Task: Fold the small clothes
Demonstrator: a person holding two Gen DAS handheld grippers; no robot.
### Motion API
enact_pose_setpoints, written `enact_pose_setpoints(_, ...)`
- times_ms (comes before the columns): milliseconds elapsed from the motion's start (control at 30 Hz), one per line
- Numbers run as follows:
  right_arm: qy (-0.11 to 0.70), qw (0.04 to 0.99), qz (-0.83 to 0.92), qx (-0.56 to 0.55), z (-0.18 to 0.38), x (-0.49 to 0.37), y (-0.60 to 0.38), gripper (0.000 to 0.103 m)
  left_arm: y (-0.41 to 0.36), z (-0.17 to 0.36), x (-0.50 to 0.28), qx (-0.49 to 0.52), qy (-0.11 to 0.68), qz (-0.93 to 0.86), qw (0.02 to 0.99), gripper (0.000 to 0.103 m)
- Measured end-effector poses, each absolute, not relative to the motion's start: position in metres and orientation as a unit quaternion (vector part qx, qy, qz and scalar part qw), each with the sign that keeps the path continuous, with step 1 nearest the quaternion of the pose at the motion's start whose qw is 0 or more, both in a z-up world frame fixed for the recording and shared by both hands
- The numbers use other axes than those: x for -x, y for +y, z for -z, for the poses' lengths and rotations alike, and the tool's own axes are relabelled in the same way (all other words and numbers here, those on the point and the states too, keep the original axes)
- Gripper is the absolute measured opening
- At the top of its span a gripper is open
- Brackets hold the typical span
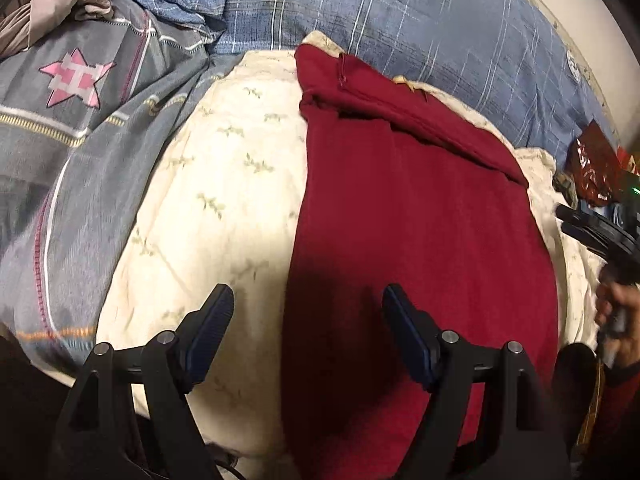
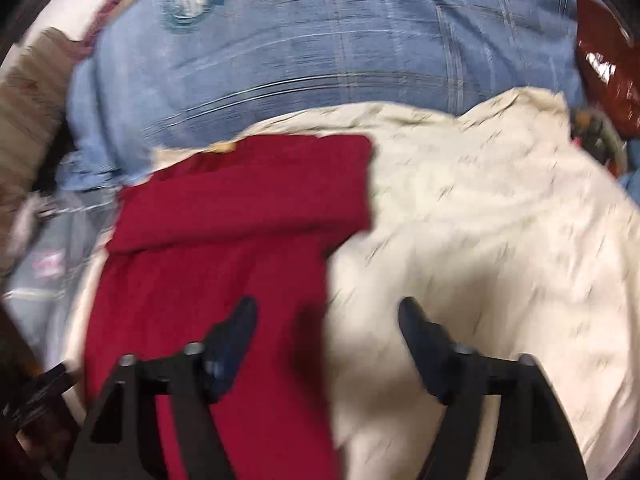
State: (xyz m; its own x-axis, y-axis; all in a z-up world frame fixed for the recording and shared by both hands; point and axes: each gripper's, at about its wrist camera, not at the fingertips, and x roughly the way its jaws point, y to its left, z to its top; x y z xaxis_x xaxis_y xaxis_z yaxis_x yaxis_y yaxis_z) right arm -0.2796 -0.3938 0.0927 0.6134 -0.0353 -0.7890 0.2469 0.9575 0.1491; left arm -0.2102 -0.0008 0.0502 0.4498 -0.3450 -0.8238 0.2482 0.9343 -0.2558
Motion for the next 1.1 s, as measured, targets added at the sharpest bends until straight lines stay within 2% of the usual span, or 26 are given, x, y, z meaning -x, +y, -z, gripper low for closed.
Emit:
enact_pose_setpoints(300, 0.475, 0.872, 0.038, -0.115, -0.072, 0.362, -0.363, 0.075, 0.001, -0.031, 0.234, 0.038, 0.520, 0.177, 0.835, 0.077)
enact_pose_setpoints(533, 0.492, 0.856, 0.029, -0.157, -0.054, 0.383, -0.370, 0.076, 0.004, -0.027, 0.247, 0.032, 0.525, 0.178, 0.832, 0.077)
enact_pose_setpoints(933, 0.525, 0.831, -0.008, -0.186, -0.032, 0.401, -0.367, 0.077, -0.008, -0.019, 0.262, 0.013, 0.538, 0.195, 0.820, 0.084)
enact_pose_setpoints(1000, 0.528, 0.827, -0.024, -0.189, -0.030, 0.403, -0.363, 0.075, -0.012, -0.018, 0.265, 0.005, 0.542, 0.200, 0.816, 0.084)
enact_pose_setpoints(1100, 0.537, 0.825, -0.037, -0.175, -0.030, 0.405, -0.353, 0.061, -0.011, -0.018, 0.265, 0.016, 0.547, 0.206, 0.812, 0.084)
